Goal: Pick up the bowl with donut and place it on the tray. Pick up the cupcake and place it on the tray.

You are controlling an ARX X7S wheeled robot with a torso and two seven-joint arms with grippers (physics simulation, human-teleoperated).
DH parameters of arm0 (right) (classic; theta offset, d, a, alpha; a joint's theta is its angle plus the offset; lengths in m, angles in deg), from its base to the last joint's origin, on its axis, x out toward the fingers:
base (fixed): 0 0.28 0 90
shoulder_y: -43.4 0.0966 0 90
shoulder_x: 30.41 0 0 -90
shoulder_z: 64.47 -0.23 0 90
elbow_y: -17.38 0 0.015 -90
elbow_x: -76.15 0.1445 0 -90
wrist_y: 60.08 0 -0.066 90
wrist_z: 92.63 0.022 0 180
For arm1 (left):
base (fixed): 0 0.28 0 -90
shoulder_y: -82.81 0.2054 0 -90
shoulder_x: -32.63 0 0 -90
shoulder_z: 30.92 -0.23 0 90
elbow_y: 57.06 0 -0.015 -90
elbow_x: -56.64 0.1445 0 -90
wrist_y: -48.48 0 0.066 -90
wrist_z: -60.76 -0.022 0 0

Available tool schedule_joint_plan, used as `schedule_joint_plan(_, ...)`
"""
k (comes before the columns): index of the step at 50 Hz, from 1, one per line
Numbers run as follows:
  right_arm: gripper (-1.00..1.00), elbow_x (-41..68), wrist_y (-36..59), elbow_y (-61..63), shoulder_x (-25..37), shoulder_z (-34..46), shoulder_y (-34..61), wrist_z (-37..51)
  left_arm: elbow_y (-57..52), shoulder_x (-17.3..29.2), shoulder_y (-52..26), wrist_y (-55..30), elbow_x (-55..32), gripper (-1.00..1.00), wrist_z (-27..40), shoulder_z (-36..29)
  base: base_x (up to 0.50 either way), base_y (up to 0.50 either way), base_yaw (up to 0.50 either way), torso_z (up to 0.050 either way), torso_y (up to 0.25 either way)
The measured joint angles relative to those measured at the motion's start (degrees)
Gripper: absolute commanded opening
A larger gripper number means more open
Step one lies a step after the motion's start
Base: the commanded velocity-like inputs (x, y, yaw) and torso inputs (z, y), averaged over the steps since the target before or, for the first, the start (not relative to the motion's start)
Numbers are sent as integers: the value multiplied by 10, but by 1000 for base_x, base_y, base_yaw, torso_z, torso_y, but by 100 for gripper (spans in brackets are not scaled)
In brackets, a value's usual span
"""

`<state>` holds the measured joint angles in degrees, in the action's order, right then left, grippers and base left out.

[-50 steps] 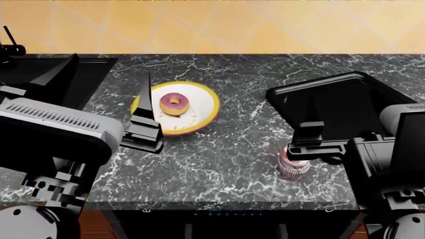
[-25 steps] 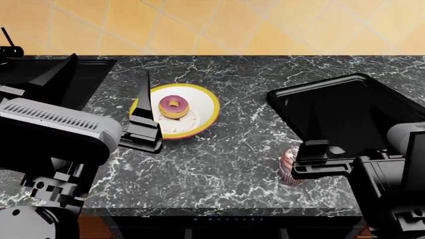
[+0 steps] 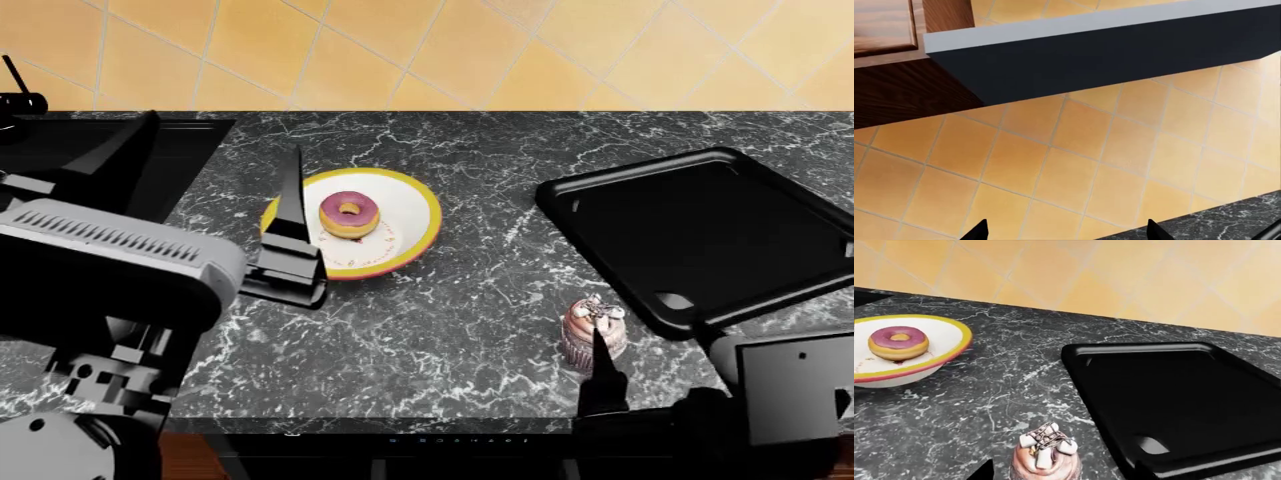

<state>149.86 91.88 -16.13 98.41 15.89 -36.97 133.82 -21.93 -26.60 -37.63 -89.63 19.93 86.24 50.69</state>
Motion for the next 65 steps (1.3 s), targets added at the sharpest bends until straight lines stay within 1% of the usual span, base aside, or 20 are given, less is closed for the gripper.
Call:
schedule_joint_plan(10, 100, -62, -28, -22, -16, 13, -50, -50, 8, 2, -7, 3, 0, 100, 2, -11, 0, 0, 0, 0, 0)
schedule_joint_plan(18, 100, -104, -41, -42, -27, 41, -59, -81, 13, 4, -10, 7, 0, 100, 2, -19, 0, 0, 0, 0, 0)
schedule_joint_plan(39, 100, -149, -38, -88, -42, 100, -23, -106, 28, 6, -7, 27, 6, 100, -1, -29, 0, 0, 0, 0, 0)
schedule_joint_plan(65, 100, -203, -73, -153, -69, 136, -8, -122, 46, 8, -4, 47, 15, 100, -6, -40, 0, 0, 0, 0, 0)
